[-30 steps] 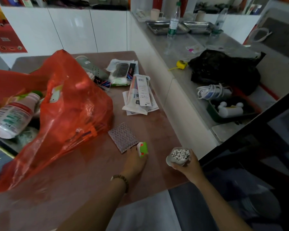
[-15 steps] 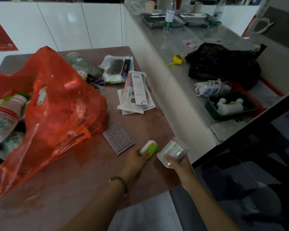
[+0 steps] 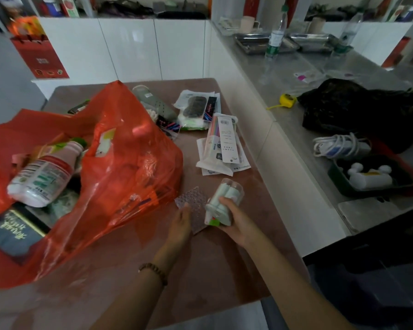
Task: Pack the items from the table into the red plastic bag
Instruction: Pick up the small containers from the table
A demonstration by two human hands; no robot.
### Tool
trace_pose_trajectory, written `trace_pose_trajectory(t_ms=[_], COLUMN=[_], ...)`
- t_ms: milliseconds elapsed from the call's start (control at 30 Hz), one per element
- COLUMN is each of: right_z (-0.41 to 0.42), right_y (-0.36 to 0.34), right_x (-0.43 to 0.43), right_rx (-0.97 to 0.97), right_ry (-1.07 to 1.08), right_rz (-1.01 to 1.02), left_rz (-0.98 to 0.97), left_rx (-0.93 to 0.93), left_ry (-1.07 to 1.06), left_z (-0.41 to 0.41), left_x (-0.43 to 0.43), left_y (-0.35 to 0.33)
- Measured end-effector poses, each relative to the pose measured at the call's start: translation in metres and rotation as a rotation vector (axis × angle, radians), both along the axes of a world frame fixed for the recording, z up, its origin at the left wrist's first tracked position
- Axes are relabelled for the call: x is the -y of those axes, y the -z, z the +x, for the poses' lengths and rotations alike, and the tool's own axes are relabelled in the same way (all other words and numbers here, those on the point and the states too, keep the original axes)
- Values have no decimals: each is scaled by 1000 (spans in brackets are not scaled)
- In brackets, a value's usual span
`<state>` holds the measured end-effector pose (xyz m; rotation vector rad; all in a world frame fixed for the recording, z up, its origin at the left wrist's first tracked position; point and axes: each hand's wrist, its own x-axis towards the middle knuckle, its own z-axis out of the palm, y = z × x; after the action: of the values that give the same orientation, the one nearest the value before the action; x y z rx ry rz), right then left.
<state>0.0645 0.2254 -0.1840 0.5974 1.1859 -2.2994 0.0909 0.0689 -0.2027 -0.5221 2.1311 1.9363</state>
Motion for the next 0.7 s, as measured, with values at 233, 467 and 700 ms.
trace_pose_trajectory(t_ms=[233,467,700], right_z=[-38,-42,-20], right_y=[6,7,-22], right_x=[27,32,20], right_rx=[-19,-35,-100], right_ry=[-160,-293,-229], right_rz=[417,497,219], left_rz=[127,250,256], left_rx=[222,161,77], left_ry=[-41,27,70], left_z=[-45,-31,-17], left_x=[34,11,3], left_y=[78,-13,-39])
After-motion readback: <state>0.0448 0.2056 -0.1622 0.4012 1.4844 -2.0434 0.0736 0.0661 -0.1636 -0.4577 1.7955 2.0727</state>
